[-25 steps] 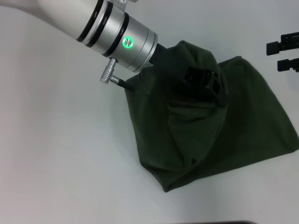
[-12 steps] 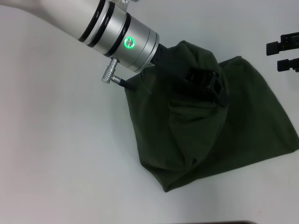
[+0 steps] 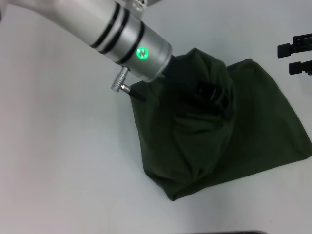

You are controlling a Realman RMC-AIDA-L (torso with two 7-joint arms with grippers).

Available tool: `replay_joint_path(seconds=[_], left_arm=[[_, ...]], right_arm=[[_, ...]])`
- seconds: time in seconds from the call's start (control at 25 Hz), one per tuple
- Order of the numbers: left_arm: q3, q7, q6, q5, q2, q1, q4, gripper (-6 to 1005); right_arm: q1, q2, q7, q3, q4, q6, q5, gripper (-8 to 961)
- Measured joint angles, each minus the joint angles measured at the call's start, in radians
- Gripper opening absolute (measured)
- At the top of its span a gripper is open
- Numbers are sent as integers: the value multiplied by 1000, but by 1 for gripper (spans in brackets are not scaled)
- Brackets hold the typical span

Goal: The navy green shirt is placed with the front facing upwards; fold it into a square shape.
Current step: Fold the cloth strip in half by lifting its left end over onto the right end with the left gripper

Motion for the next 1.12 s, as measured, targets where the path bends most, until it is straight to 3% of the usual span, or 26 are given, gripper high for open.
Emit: replay_joint_path(seconds=[0.16,0.4,1.12], left_arm=[[97,-12,-45,6,2,-19,-9,39],[154,-97,-81,39,4,-22,-81,40],[165,-123,-77,-52,2,-60,-86,106]], right_arm=[[0,0,0,0,0,0,0,770],[-2,0,0,0,0,1,0,767],[-6,0,-4,0,0,2,0,757]])
